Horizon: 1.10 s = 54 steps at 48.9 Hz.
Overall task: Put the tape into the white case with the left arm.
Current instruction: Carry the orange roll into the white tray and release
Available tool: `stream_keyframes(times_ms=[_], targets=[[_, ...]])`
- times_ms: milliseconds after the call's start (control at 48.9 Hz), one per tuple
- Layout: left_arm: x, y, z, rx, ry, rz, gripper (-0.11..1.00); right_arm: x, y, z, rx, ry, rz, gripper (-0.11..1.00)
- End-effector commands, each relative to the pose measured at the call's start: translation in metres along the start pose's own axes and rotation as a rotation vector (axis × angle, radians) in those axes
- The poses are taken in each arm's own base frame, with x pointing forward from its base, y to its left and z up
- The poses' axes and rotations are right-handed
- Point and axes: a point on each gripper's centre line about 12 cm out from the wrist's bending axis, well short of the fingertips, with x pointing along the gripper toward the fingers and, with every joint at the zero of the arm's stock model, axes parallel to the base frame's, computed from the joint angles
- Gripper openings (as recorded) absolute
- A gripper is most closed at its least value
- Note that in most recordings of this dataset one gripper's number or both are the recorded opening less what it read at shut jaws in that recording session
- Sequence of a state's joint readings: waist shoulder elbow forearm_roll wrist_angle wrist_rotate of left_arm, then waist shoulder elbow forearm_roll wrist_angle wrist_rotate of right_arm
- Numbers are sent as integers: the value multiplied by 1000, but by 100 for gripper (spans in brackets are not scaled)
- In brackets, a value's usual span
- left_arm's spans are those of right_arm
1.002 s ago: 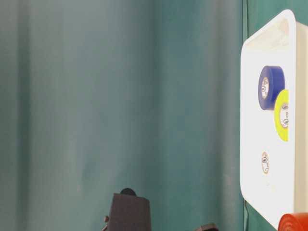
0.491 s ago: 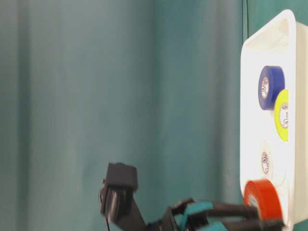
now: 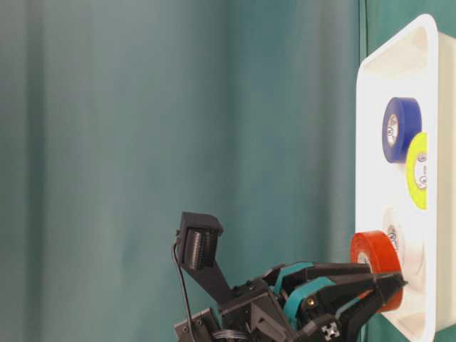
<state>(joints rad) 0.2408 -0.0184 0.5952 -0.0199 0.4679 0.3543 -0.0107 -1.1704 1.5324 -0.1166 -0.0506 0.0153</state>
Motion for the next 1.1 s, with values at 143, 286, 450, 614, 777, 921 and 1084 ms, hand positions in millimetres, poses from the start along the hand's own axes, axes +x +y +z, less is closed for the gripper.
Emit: stream_keyframes(times_ms=[143, 286, 450, 614, 777, 921, 1084], targets=[[-7, 5, 12, -3, -50, 19, 25, 1, 0, 5, -2, -12, 0, -10], [-6, 5, 12, -1, -63, 24, 25, 1, -1, 5, 0, -14, -2, -10], [-5, 6, 14, 0, -89, 34, 32, 1, -1, 5, -1, -14, -2, -10], [-4, 5, 11, 0, -93, 37, 82, 1, -1, 5, 0, -12, -2, -10], [-4, 4, 9, 0, -88, 35, 84, 1, 0, 5, -2, -14, 0, -10], [-4, 4, 7, 0, -86, 34, 85, 1, 0, 5, 2, -12, 0, -10], [-6, 3, 5, 0, -86, 33, 85, 1, 0, 5, 0, -14, 0, -10]])
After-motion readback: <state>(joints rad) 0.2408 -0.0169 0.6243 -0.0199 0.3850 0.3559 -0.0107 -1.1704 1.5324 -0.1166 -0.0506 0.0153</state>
